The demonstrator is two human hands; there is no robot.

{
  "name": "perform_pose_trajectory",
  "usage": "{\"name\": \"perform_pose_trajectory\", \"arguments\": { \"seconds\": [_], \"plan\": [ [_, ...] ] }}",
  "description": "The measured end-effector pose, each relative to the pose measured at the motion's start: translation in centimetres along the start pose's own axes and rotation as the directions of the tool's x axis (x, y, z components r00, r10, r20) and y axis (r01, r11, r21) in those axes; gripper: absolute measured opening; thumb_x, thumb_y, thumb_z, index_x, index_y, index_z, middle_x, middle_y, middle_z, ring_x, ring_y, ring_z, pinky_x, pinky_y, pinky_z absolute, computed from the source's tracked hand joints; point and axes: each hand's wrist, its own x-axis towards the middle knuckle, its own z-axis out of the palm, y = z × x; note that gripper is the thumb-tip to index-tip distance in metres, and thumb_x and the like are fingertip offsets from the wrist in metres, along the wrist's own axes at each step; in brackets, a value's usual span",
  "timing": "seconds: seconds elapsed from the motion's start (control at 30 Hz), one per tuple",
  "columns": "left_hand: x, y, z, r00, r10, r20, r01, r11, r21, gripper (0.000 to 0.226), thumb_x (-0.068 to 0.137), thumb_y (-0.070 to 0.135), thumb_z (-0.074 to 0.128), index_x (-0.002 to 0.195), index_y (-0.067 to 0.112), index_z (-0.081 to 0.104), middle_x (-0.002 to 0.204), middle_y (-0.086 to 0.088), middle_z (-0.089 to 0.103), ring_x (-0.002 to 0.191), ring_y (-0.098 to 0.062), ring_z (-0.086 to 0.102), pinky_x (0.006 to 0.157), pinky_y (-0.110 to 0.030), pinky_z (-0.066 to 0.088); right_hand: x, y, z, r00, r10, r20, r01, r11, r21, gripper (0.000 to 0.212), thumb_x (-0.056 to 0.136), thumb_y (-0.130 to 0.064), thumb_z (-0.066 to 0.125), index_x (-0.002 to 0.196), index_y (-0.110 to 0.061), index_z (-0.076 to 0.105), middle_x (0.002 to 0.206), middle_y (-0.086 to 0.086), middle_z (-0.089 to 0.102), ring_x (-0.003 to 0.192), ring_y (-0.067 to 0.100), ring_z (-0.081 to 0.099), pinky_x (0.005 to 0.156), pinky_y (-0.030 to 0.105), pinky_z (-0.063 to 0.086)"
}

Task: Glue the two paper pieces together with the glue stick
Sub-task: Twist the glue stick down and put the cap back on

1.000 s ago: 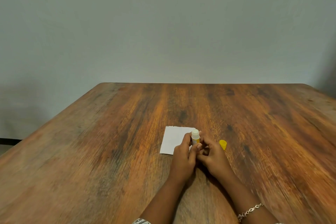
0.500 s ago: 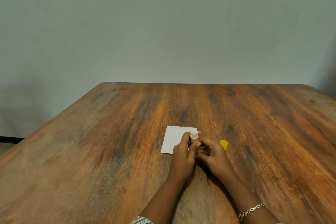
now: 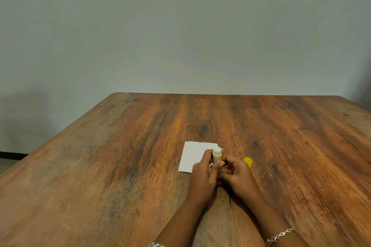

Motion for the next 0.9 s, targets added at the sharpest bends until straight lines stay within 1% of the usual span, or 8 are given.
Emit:
{"name": "perform_pose_trajectory", "arguments": {
  "seconds": [0.1, 0.17, 0.3, 0.5, 0.6, 0.7, 0.83, 0.9],
  "plan": [
    [-0.03, 0.12, 0.05, 1.000, 0.003, 0.003, -0.003, 1.000, 0.012, 0.015, 0.092, 0.013, 0.050, 0.106, 0.020, 0.052, 0.087, 0.021, 0.061, 0.082, 0.007, 0.061, 0.065, -0.009, 0.046, 0.11, 0.30, 0.13, 0.999, -0.028, -0.033, 0.025, 0.995, -0.100, 0.023, 0.077, 0.010, 0.059, 0.091, -0.007, 0.063, 0.078, 0.007, 0.064, 0.063, 0.018, 0.055, 0.060, 0.035, 0.046],
    [0.04, 0.19, -0.05, 1.000, -0.011, -0.010, 0.011, 1.000, -0.003, 0.017, 0.092, 0.012, 0.051, 0.107, 0.019, 0.052, 0.088, 0.018, 0.062, 0.082, 0.004, 0.062, 0.066, -0.011, 0.048, 0.04, 0.11, 0.27, 1.000, -0.018, -0.017, 0.018, 0.999, -0.046, 0.024, 0.079, 0.010, 0.057, 0.093, -0.008, 0.064, 0.082, 0.014, 0.068, 0.069, 0.028, 0.062, 0.062, 0.040, 0.050],
    [-0.01, 0.10, -0.10, 0.999, -0.024, -0.040, 0.024, 1.000, -0.010, 0.017, 0.092, 0.014, 0.052, 0.108, 0.018, 0.053, 0.090, 0.007, 0.067, 0.081, -0.001, 0.063, 0.066, -0.017, 0.051, 0.07, 0.06, 0.15, 0.999, 0.024, 0.034, -0.027, 0.996, 0.091, 0.028, 0.080, 0.013, 0.053, 0.095, -0.007, 0.065, 0.087, 0.018, 0.070, 0.077, 0.025, 0.067, 0.062, 0.038, 0.055],
    [0.04, 0.24, -0.10, 0.998, -0.022, -0.060, 0.021, 1.000, -0.020, 0.015, 0.087, 0.015, 0.059, 0.102, 0.012, 0.056, 0.089, -0.002, 0.068, 0.079, -0.009, 0.063, 0.070, -0.029, 0.050, 0.30, 0.14, 0.25, 0.999, -0.043, -0.007, 0.042, 0.991, -0.129, 0.029, 0.073, 0.014, 0.057, 0.083, -0.011, 0.064, 0.080, 0.008, 0.066, 0.075, 0.018, 0.059, 0.067, 0.033, 0.047],
    [0.06, 0.23, -0.22, 0.996, -0.029, -0.081, 0.027, 0.999, -0.032, 0.019, 0.085, 0.020, 0.059, 0.101, 0.012, 0.057, 0.094, 0.000, 0.069, 0.082, -0.005, 0.062, 0.070, -0.023, 0.050, 0.23, 0.03, 0.07, 0.998, -0.024, 0.066, 0.026, 0.999, -0.031, 0.040, 0.075, 0.017, 0.052, 0.093, -0.015, 0.067, 0.088, 0.007, 0.071, 0.085, 0.017, 0.066, 0.073, 0.032, 0.054],
    [0.01, 0.00, -0.18, 0.997, -0.046, -0.061, 0.045, 0.999, -0.016, 0.017, 0.086, 0.019, 0.059, 0.101, 0.011, 0.055, 0.096, -0.002, 0.069, 0.084, -0.008, 0.063, 0.072, -0.032, 0.053, 0.26, 0.03, -0.14, 0.999, -0.008, 0.048, 0.009, 1.000, -0.006, 0.036, 0.075, 0.017, 0.053, 0.090, -0.012, 0.068, 0.087, 0.014, 0.070, 0.083, 0.024, 0.066, 0.072, 0.037, 0.055],
    [-0.06, -0.03, -0.09, 0.997, -0.057, -0.044, 0.057, 0.998, 0.001, 0.016, 0.087, 0.018, 0.059, 0.100, 0.011, 0.053, 0.093, -0.002, 0.068, 0.083, -0.012, 0.064, 0.072, -0.036, 0.053, 0.25, -0.07, 0.18, 0.998, -0.057, -0.013, 0.054, 0.984, -0.172, 0.041, 0.071, 0.015, 0.057, 0.081, -0.024, 0.063, 0.080, 0.001, 0.063, 0.075, 0.012, 0.058, 0.066, 0.019, 0.045],
    [-0.05, 0.05, -0.23, 0.997, -0.050, -0.055, 0.049, 0.999, -0.011, 0.015, 0.087, 0.018, 0.059, 0.098, 0.011, 0.053, 0.095, -0.001, 0.069, 0.085, -0.009, 0.064, 0.071, -0.033, 0.054, 0.14, -0.26, 0.06, 0.998, -0.063, 0.027, 0.067, 0.988, -0.141, 0.040, 0.075, 0.015, 0.056, 0.089, -0.022, 0.065, 0.088, 0.002, 0.068, 0.083, 0.013, 0.063, 0.072, 0.021, 0.050]
  ]
}}
